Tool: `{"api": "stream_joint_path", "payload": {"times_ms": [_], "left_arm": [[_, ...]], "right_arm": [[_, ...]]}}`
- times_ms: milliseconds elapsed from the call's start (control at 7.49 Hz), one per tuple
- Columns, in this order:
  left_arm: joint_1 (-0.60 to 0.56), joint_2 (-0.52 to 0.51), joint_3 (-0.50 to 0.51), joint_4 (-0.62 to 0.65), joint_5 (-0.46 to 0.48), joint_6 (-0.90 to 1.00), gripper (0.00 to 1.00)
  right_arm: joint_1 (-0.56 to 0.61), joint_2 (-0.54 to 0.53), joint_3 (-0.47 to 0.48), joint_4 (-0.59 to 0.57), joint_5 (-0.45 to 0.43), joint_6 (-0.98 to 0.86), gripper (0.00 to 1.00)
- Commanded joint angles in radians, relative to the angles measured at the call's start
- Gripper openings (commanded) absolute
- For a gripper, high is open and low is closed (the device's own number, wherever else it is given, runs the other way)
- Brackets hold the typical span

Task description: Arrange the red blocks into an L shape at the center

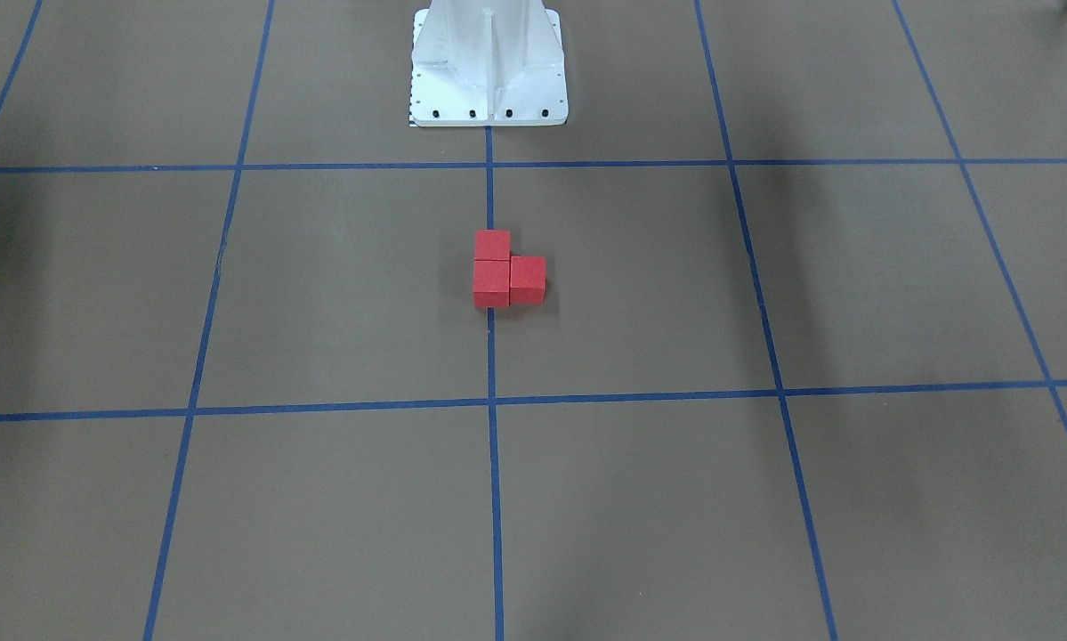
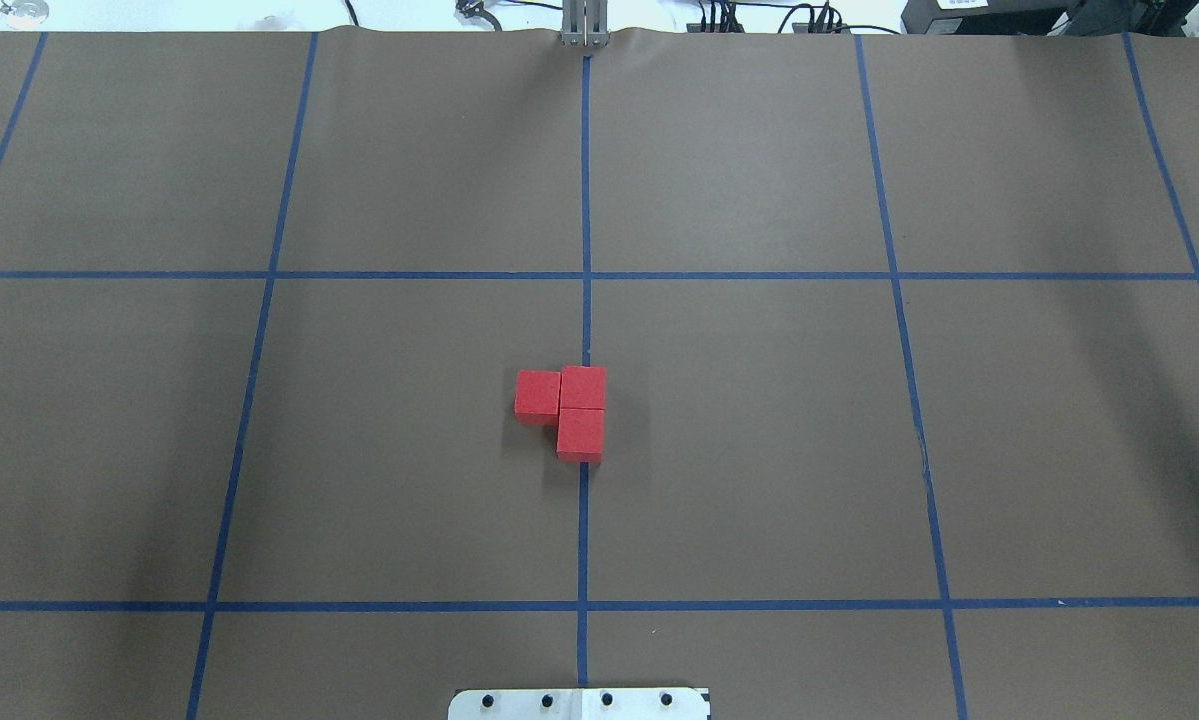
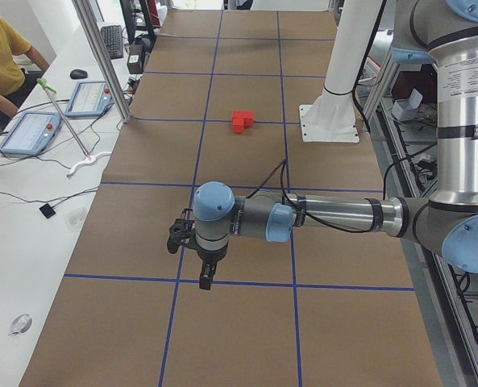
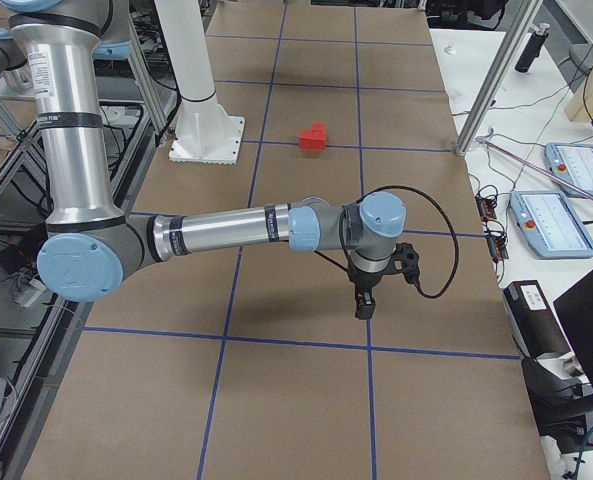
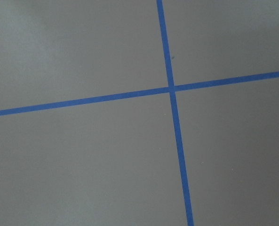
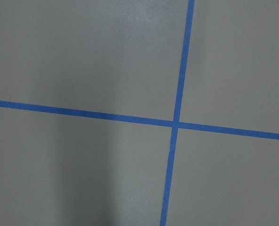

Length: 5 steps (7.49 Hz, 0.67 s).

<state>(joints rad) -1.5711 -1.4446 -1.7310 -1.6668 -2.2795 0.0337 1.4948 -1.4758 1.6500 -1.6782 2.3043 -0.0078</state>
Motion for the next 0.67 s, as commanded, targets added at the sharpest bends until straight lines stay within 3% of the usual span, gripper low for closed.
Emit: {"api": "stream_joint_path", "payload": {"times_ms": [0, 534], "left_arm": [[0.000, 0.042, 0.004, 0.002, 0.003, 0.002, 1.00], [0.002, 0.043, -0.045, -0.001, 0.003, 0.000, 1.00]], "right_arm": [[-0.001, 0.000, 0.001, 0.000, 0.000, 0.000, 0.99], [-0.001, -0.003, -0.018, 0.000, 0.000, -0.001, 0.99]]}}
